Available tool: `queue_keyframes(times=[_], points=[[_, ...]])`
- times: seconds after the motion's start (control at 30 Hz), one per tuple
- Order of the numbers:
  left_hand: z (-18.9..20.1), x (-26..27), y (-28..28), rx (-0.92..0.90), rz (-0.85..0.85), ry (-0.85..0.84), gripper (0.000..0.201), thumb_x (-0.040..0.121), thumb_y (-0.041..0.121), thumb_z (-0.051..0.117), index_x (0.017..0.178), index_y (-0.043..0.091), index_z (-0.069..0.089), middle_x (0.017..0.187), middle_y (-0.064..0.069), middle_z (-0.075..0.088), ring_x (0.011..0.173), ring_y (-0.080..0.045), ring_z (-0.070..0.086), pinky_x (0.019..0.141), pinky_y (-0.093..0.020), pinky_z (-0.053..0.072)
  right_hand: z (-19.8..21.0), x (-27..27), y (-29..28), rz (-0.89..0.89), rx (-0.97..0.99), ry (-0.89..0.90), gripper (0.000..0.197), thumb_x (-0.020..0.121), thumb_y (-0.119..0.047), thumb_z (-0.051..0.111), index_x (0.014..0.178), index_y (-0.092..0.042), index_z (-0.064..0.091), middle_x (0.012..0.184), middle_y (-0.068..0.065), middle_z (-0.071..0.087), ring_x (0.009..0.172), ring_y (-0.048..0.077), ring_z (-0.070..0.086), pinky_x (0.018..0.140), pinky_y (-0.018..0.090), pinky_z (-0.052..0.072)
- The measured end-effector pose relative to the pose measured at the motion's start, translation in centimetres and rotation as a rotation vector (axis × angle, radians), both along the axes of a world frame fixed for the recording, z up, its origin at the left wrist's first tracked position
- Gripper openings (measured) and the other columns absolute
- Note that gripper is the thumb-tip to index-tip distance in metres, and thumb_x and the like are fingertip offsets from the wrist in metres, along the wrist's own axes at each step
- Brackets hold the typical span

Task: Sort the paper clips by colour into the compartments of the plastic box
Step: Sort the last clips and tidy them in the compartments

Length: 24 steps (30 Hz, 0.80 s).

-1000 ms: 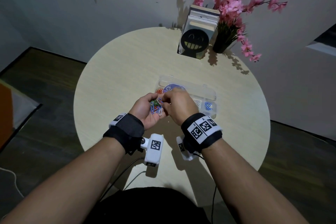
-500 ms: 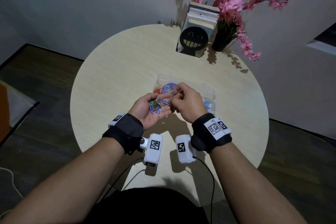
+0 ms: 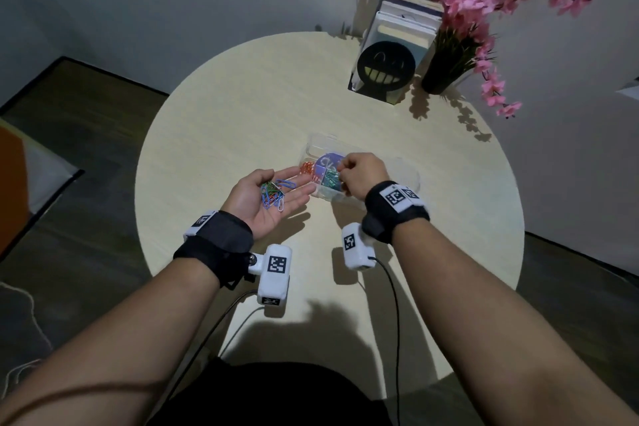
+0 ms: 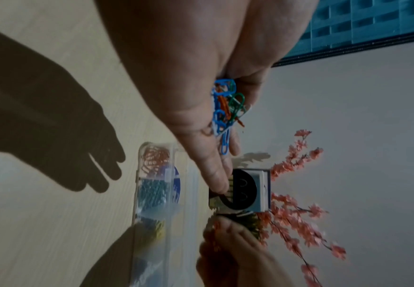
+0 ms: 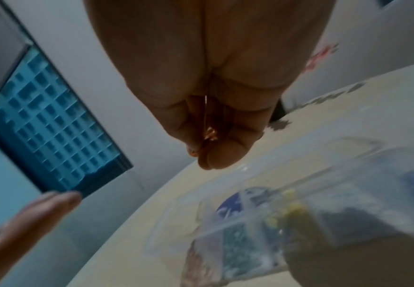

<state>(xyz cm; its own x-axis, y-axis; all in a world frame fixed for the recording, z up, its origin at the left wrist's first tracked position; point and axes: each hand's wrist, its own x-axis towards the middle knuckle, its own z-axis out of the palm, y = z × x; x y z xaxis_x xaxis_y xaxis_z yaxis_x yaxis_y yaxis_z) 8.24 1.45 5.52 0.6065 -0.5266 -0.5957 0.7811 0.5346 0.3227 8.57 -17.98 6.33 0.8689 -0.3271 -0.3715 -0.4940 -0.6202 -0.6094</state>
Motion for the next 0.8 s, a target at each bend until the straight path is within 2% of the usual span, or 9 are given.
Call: queue_keyframes(times=[0.1,0.23,0.3,0.4,0.5,0.53,0.6,0.67,0.8], points=[[-0.2,0.3,0.7,0.007,0.041,0.007,0.041,0.097,0.023,0.029,0.11,-0.002,0.059,0.108,-0.023,0.068,0.093,-0.038,0.068,0.083,-0.045,0.052,-1.2,2.7,2.5,0.087,-0.025,0.011,0.02,0.082,-0.014,0.053,0.065,-0.021,0.062,0.08,0.011,0.071,0.08,0.033,0.068,0.077,0.044,0.057],[-0.3,0.9,1.0,0.032,0.068,0.004,0.04,0.097,0.022,0.029,0.11,-0.002,0.058,0.106,-0.023,0.068,0.09,-0.038,0.069,0.08,-0.044,0.055,-1.3,4.7,3.5,0.148,-0.066,0.068,0.019,0.079,-0.01,0.058,0.091,-0.019,0.069,0.102,0.009,0.071,0.094,0.027,0.066,0.087,0.034,0.053],[-0.3,1.1,0.9,0.037,0.067,0.007,0.041,0.097,0.023,0.029,0.111,-0.003,0.058,0.106,-0.023,0.068,0.09,-0.038,0.069,0.08,-0.044,0.054,-0.7,4.7,3.3,0.178,-0.134,0.062,0.022,0.079,-0.01,0.061,0.097,-0.017,0.07,0.106,0.008,0.069,0.1,0.026,0.064,0.087,0.028,0.05],[-0.4,1.4,0.4,0.048,0.066,0.029,0.042,0.097,0.024,0.029,0.107,-0.003,0.06,0.102,-0.023,0.069,0.086,-0.038,0.07,0.08,-0.046,0.054,1.1,3.5,3.8,0.258,-0.097,-0.056,0.02,0.079,-0.006,0.059,0.093,-0.015,0.07,0.092,0.005,0.069,0.088,0.022,0.064,0.076,0.023,0.047],[-0.3,1.4,-0.4,0.005,0.077,0.048,0.052,0.098,0.024,0.028,0.085,-0.002,0.071,0.086,-0.02,0.07,0.077,-0.031,0.069,0.08,-0.046,0.054,3.1,1.1,5.2,0.443,0.006,-0.157,0.015,0.078,-0.009,0.064,0.089,-0.016,0.071,0.08,0.0,0.066,0.075,0.016,0.059,0.073,0.029,0.049],[-0.2,1.4,-0.6,-0.027,0.082,0.067,0.051,0.098,0.024,0.028,0.082,-0.001,0.07,0.082,-0.017,0.069,0.074,-0.028,0.068,0.076,-0.043,0.056,3.4,0.5,5.6,0.514,-0.022,-0.172,0.016,0.077,-0.01,0.066,0.091,-0.016,0.071,0.084,0.002,0.066,0.078,0.016,0.058,0.074,0.03,0.048],[0.1,1.3,-1.1,-0.06,0.086,0.115,0.04,0.098,0.023,0.03,0.084,0.001,0.061,0.073,-0.013,0.067,0.061,-0.021,0.065,0.061,-0.031,0.059,3.4,-0.3,6.0,0.619,-0.139,-0.179,0.019,0.079,-0.013,0.065,0.097,-0.016,0.07,0.093,0.006,0.064,0.086,0.019,0.056,0.075,0.031,0.045],[0.3,1.1,-1.4,-0.056,0.089,0.137,0.034,0.099,0.021,0.031,0.083,0.003,0.055,0.065,-0.01,0.064,0.051,-0.019,0.062,0.053,-0.025,0.054,3.3,-0.6,6.2,0.634,-0.216,-0.171,0.018,0.081,-0.014,0.063,0.098,-0.015,0.068,0.095,0.008,0.063,0.091,0.024,0.058,0.075,0.033,0.046],[0.4,1.0,-1.5,-0.067,0.053,0.116,0.028,0.097,0.019,0.033,0.087,0.002,0.053,0.075,-0.01,0.058,0.06,-0.019,0.06,0.062,-0.035,0.059,3.6,-0.9,5.9,0.607,-0.211,-0.19,0.013,0.085,-0.017,0.061,0.094,-0.01,0.069,0.094,0.011,0.066,0.092,0.028,0.059,0.076,0.033,0.043]])
